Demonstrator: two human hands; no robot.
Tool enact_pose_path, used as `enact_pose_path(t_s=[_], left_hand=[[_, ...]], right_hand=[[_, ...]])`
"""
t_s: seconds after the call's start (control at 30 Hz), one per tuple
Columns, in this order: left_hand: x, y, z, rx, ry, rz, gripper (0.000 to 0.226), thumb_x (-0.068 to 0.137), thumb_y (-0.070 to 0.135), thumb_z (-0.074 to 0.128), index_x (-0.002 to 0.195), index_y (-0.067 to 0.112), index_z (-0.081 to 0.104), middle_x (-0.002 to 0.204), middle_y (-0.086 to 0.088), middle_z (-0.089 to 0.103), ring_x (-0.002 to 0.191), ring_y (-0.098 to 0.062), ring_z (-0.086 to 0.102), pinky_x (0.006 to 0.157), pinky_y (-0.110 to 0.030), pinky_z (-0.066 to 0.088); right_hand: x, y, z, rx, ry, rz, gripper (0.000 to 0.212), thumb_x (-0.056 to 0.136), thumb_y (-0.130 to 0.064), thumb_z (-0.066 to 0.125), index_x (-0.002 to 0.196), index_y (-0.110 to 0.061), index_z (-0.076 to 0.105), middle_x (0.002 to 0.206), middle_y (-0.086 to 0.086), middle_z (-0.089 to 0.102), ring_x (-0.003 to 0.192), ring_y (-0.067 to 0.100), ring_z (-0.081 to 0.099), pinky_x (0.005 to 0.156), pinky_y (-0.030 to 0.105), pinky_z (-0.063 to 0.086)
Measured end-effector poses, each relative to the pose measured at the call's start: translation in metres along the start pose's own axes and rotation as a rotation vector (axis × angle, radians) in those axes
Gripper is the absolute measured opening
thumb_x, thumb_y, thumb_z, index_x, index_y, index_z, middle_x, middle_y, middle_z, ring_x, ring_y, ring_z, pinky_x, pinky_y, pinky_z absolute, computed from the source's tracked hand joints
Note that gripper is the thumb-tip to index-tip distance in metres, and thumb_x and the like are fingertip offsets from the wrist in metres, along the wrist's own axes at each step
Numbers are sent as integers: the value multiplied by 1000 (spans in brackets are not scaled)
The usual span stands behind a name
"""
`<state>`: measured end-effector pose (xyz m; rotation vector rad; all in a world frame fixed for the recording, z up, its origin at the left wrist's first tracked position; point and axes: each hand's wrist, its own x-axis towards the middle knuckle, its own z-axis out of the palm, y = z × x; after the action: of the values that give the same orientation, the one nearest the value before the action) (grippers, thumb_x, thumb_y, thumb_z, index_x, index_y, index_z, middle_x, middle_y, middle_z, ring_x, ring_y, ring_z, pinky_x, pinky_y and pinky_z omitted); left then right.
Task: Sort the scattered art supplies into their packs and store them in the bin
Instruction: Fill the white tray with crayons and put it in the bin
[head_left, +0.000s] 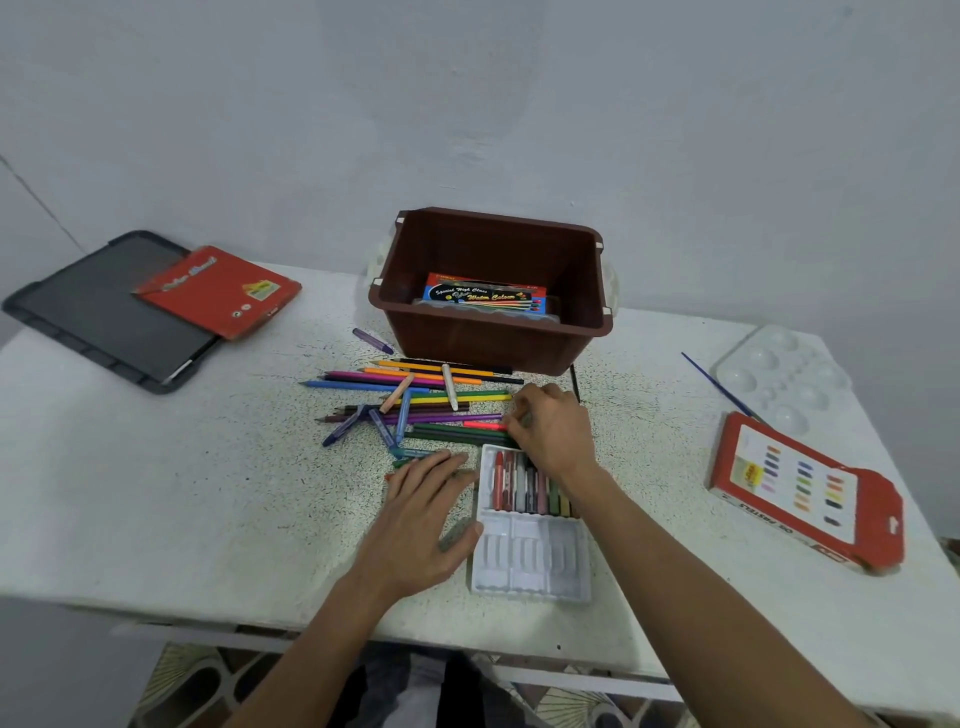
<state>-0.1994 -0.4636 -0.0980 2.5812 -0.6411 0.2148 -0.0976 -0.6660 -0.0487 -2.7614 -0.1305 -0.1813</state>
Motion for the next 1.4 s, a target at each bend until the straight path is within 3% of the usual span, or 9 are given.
enact_pose_path(t_s=[0.1, 0.4, 0.53, 0.63, 0.87, 1.23, 1.4], left_hand=[[0, 0, 0, -3, 1, -3, 55, 97, 57, 38, 140, 25, 47, 150, 6, 41, 144, -13, 27, 118, -39, 15], [0, 1, 0, 9, 18, 2, 54, 97, 57, 39, 138, 24, 50, 151, 4, 40, 144, -14, 27, 119, -39, 14], [0, 0, -1, 16, 26, -5, 56, 95, 56, 42, 139, 22, 49, 152, 4, 39, 145, -14, 27, 118, -42, 17], [0, 0, 0, 19, 15, -27, 61, 95, 59, 40, 142, 21, 47, 154, 4, 36, 146, -14, 24, 119, -42, 17], [0, 0, -1, 39, -4, -36, 65, 96, 61, 37, 145, 20, 44, 155, 5, 34, 146, -12, 22, 120, -38, 12], [0, 0, -1, 43, -1, -30, 63, 95, 59, 40, 144, 20, 45, 154, 5, 35, 146, -13, 23, 120, -38, 11], [1, -1, -1, 30, 152, -109, 43, 97, 39, 44, 132, 16, 56, 142, 1, 48, 136, -17, 40, 114, -39, 26]], right_hand=[[-6, -1, -4, 40, 59, -19, 23, 84, -35, 68, 95, -15, 65, 92, 8, 67, 83, 31, 59, 71, 38, 50], [-54, -9, -11, 228, 93, -288, 15, 82, -23, 76, 89, -15, 66, 99, -1, 68, 86, 1, 42, 79, 27, 40], [-66, -6, -7, 207, 7, -318, 19, 81, -32, 76, 93, -17, 70, 114, -4, 70, 100, 3, 45, 86, 28, 38], [-69, -2, -2, 172, -60, -308, 28, 82, -42, 71, 102, -22, 72, 123, -8, 67, 98, 9, 44, 81, 28, 33], [-70, 2, 6, 166, -66, -339, 36, 80, -45, 70, 108, -22, 73, 119, -10, 69, 92, 9, 43, 77, 32, 45], [-74, 4, 6, 75, -47, -464, 30, 93, -40, 56, 109, -21, 72, 127, -4, 65, 98, 17, 48, 83, 34, 44], [-81, 7, 5, 125, -8, -443, 31, 93, -38, 55, 110, -19, 73, 122, -1, 63, 109, 18, 50, 92, 33, 43]])
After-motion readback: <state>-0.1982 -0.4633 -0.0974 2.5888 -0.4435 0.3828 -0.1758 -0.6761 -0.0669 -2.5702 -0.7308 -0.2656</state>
